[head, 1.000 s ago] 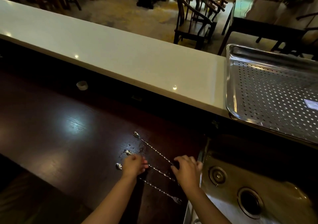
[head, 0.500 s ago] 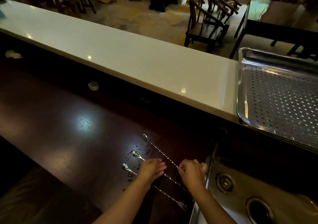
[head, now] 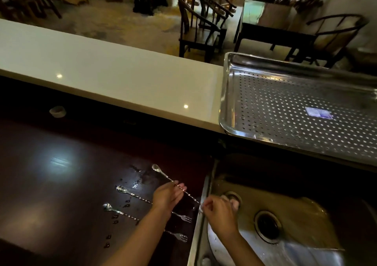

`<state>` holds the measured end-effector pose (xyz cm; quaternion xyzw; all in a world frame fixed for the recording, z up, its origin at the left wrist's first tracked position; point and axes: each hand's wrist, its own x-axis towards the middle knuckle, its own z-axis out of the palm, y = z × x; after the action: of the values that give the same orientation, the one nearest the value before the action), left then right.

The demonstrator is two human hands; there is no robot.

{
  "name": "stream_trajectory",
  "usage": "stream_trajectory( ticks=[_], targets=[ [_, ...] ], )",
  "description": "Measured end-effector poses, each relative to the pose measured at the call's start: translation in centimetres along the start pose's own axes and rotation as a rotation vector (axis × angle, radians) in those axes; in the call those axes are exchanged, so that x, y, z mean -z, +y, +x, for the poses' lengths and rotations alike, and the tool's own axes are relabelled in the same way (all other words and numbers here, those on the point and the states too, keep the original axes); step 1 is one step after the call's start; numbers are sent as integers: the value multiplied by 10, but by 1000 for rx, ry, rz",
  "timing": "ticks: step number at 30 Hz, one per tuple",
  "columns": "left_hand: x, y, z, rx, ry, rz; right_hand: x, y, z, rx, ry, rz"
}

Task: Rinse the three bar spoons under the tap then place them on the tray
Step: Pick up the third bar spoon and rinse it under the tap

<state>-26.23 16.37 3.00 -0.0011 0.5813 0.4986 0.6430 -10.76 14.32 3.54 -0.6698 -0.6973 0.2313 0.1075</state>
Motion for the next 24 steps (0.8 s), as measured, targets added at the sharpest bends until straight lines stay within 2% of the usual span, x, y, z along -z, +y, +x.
stream_trajectory(
  ticks=[3, 6, 10, 14, 19, 24],
  targets=[
    [-16, -1, -9, -67, -14, -27, 21, 24, -11, -43, 2, 115],
    [-39, -11, -21, -112, -69, -42, 46, 54, -22, -117, -23, 351],
    [-72, -38, -36, -98, -151, -60, 81, 97, -37, -205, -5, 594],
    [-105, -68, -51, -91, -199, -87, 115, 142, -52, -243, 71, 706],
    [-147, -108, -73, -70, -233, -63, 149, 207, -76, -383, 196, 920],
    [-180, -159, -97, -18, -304, -21, 162, 258, -95, -540, 389, 1366]
  ],
)
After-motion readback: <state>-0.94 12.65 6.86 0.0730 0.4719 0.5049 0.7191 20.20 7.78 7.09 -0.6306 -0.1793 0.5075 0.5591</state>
